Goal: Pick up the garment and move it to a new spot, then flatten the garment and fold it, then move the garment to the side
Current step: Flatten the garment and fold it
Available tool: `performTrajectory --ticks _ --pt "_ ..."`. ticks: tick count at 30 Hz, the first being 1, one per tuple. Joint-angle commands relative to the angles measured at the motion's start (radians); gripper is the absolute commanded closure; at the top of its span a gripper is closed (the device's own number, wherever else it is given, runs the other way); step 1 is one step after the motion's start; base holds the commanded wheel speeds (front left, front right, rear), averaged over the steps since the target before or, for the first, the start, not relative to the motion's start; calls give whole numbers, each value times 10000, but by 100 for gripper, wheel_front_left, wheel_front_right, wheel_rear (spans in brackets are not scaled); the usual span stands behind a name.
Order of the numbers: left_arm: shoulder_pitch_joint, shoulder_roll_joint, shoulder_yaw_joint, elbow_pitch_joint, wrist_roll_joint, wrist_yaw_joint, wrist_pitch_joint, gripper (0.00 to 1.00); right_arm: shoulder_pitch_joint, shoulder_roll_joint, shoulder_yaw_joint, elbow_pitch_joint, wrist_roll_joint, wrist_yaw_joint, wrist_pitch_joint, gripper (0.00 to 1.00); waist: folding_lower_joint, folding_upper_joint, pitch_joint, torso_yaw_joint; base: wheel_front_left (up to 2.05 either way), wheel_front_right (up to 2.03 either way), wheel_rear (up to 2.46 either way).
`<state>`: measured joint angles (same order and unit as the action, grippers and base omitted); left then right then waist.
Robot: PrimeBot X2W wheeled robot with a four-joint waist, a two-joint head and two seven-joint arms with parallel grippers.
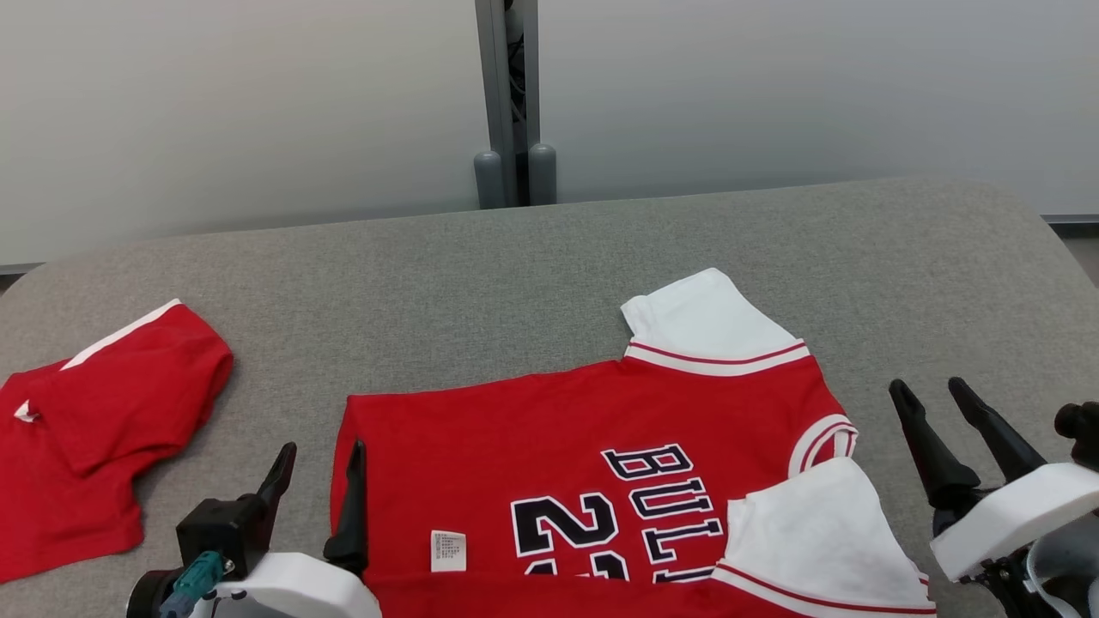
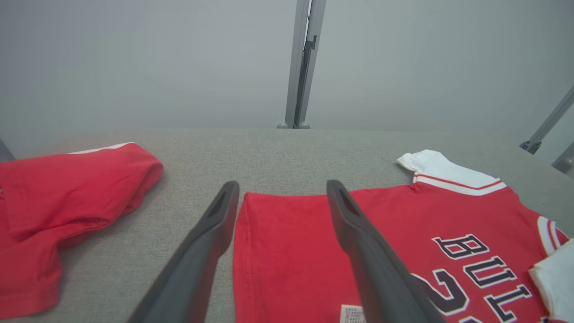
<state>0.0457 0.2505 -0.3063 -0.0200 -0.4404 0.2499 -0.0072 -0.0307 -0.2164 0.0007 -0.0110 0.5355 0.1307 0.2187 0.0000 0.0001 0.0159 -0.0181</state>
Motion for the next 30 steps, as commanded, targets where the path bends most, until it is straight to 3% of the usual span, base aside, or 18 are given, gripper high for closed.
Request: performTrajectory --ticks 1,7,12,21,30 --pt "-215 -71 44 125 -8 -40 -287 0 -143 19 91 111 -110 2 -331 0 0 -1 12 -20 0 0 0" --pt "-629 -879 276 1238 -183 -197 -2060 0 -703 342 565 719 -8 2 -2499 0 0 -1 96 -99 0 0 0" --pt "-952 -1261 456 2281 71 -334 -2533 0 -858 523 967 1478 -564 2 -3977 0 0 -1 167 -146 0 0 0" --pt "-1295 -1476 951 3061 856 -641 -2587 0 -1235 625 1327 2327 -786 2 -4595 0 0 -1 508 -347 0 0 0" --pt "-2760 -883 829 4948 1547 -276 -1872 0 -1664 584 1298 2366 -540 2 -4683 0 0 -1 1219 -593 0 0 0"
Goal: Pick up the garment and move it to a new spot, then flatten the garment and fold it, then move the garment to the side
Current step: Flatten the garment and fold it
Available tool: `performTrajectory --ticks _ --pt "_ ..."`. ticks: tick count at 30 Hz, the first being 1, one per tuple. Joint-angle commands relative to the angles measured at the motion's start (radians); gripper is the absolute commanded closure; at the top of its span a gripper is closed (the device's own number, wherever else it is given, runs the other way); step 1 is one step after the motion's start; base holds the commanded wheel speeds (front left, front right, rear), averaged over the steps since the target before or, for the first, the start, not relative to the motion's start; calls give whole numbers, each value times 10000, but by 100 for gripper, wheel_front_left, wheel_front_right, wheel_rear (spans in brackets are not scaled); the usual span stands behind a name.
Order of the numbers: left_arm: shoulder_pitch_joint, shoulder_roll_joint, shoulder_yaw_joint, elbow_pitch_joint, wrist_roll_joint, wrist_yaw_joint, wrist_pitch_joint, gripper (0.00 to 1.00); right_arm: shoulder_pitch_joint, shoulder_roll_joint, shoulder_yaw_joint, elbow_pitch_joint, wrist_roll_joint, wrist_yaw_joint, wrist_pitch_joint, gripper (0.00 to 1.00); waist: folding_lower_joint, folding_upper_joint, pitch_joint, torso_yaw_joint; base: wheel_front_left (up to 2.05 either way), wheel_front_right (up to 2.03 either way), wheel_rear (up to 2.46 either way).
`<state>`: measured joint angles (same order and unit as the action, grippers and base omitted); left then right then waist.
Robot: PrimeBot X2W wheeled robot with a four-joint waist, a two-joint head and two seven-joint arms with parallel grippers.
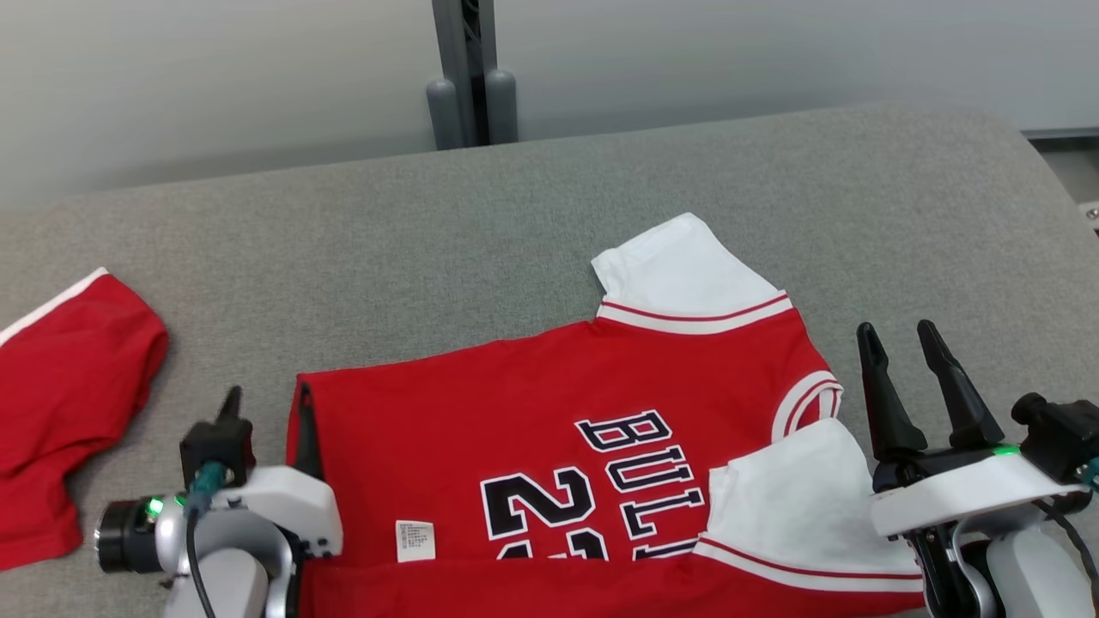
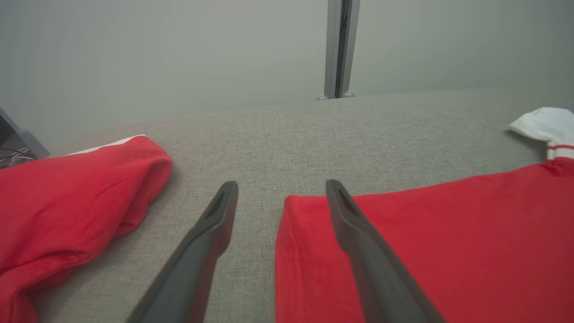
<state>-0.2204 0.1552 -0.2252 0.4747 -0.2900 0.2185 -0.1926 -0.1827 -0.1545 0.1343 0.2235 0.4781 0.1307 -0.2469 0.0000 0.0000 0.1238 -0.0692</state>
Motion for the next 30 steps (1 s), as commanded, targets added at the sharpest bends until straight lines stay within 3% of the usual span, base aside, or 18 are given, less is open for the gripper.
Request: performTrajectory --ticks 1,6,11,28,29,30 --pt "-340 162 33 255 122 125 134 0 -197 -27 5 16 63 2 -50 0 0 0 237 -126 0 0 0" --pt "-1303 457 -190 1211 560 461 961 0 -326 -36 173 51 201 2 -127 0 0 0 620 -316 0 0 0" --pt "-1799 663 -488 1890 849 440 1466 0 -392 -88 158 122 352 2 -158 0 0 0 780 -406 0 0 0" --pt "-2616 441 -806 3123 729 218 1155 0 -561 -134 171 245 503 2 -204 0 0 0 991 -503 0 0 0" --pt "-2661 402 -818 3206 685 207 1115 53 -569 -143 153 267 495 2 -206 0 0 0 1005 -501 0 0 0" --pt "-2660 380 -816 3239 663 213 1110 81 -569 -146 140 276 487 2 -207 0 0 0 1011 -494 0 0 0"
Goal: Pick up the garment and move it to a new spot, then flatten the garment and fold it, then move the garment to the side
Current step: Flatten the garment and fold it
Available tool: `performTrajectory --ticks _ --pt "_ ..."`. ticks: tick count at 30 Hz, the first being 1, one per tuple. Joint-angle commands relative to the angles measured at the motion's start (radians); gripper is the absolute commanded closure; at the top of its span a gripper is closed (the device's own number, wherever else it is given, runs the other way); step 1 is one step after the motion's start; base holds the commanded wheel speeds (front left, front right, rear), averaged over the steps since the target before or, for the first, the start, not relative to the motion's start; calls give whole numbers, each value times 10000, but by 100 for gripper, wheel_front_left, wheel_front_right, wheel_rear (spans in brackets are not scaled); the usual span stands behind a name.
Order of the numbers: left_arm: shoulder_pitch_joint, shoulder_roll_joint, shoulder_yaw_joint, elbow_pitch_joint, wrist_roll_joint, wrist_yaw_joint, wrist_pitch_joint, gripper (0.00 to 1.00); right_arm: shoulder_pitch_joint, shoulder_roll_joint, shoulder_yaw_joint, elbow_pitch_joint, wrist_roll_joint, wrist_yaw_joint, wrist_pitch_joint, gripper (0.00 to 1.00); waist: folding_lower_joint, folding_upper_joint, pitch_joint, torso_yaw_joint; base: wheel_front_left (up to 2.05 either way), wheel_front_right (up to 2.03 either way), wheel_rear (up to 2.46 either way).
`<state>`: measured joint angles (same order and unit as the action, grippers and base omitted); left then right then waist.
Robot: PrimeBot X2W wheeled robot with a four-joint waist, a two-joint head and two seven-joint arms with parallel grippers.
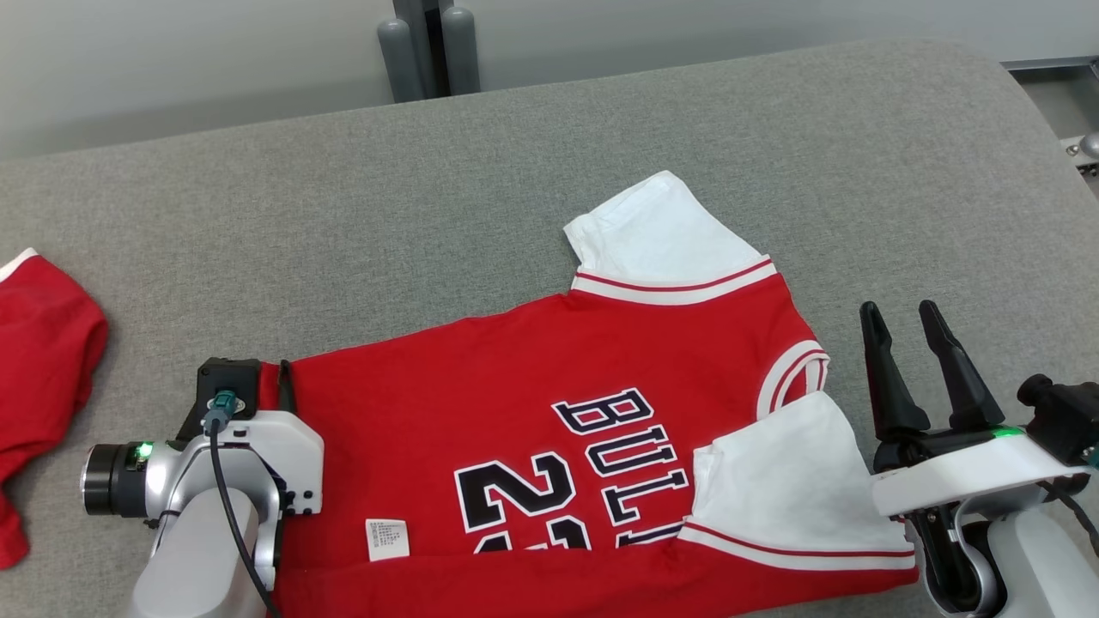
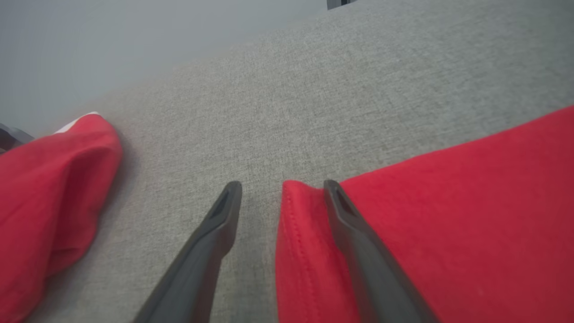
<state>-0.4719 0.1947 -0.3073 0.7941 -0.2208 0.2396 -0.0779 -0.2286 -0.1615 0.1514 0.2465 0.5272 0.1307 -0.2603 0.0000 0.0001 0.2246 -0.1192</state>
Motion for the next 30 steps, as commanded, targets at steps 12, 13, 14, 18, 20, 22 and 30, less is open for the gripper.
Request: performTrajectory --ticks 12,13,14,18,20,22,30 --pt "-165 -319 -27 -324 -357 -74 -301 100 -418 -194 -236 259 -318 2 -65 0 0 -1 76 333 0 0 0" --pt "-179 -342 -66 -414 -352 -78 -326 100 -523 -248 -225 321 -392 2 -22 0 0 -1 106 385 0 0 0" --pt "-194 -369 -101 -533 -350 -95 -371 100 -647 -300 -192 386 -457 2 60 0 0 -1 145 446 0 0 0" --pt "-268 -487 -276 -986 -259 -61 -391 100 -1511 -590 -87 781 -466 2 675 0 0 -1 339 729 0 0 0" --pt "-305 -590 -397 -1230 -207 -61 -380 100 -2066 -740 -20 1084 -340 2 1130 0 0 -1 460 926 0 0 0" --pt "-332 -662 -528 -1440 -156 -81 -346 100 -2652 -892 58 1513 -86 2 1658 0 0 -1 585 1151 0 0 0" --pt "-488 -989 -1143 -2186 6 -205 -251 100 -4988 -1892 810 3835 857 2 3258 0 0 -1 1157 2172 0 0 0"
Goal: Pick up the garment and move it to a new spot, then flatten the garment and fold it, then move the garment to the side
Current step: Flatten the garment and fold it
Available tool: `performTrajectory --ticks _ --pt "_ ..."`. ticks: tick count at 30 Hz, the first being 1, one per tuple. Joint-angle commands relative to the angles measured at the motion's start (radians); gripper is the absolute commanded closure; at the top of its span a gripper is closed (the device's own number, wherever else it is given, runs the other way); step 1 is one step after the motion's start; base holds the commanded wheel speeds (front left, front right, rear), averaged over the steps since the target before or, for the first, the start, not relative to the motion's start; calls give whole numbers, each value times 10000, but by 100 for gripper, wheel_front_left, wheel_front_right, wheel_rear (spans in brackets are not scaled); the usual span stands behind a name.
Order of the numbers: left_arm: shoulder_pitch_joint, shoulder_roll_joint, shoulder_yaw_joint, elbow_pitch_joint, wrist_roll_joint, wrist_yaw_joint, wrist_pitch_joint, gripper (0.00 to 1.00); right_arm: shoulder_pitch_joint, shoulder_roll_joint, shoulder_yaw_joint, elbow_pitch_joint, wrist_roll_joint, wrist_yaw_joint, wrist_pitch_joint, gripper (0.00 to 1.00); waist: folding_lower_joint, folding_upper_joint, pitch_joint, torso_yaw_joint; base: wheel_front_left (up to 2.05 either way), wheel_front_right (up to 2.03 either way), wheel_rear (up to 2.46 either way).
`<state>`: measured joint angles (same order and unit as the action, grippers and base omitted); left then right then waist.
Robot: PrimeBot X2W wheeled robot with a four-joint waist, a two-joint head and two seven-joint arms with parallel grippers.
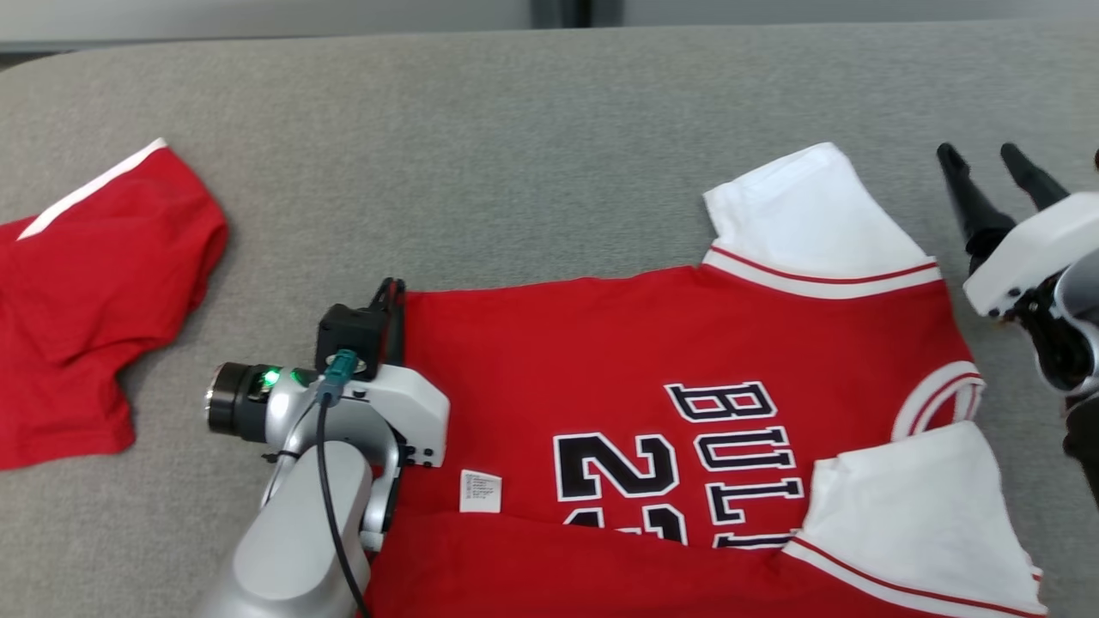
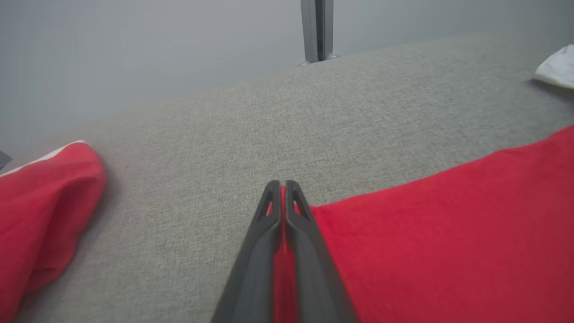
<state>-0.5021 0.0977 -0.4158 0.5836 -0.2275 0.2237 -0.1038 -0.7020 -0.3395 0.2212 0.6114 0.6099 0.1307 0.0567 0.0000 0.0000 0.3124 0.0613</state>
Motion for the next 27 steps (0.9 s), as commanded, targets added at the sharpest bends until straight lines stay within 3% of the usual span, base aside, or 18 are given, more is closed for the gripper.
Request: performTrajectory --ticks 1,14,26,27 --pt "-231 -43 -135 -156 87 -47 18 100 -516 -212 257 473 135 2 219 0 0 0 349 477 0 0 0" --pt "-495 -329 -944 -565 -14 -71 -4 100 -2648 -695 1692 3005 1285 2 1336 0 0 0 889 1296 0 0 0" --pt "-677 -415 -1355 -680 -237 61 -107 100 -3383 -711 2702 4153 1494 2 1498 0 0 0 1154 1642 0 0 0" --pt "-703 -418 -1379 -675 -275 77 -116 100 -3414 -707 2783 4204 1535 2 1479 13 0 0 1166 1653 0 0 0"
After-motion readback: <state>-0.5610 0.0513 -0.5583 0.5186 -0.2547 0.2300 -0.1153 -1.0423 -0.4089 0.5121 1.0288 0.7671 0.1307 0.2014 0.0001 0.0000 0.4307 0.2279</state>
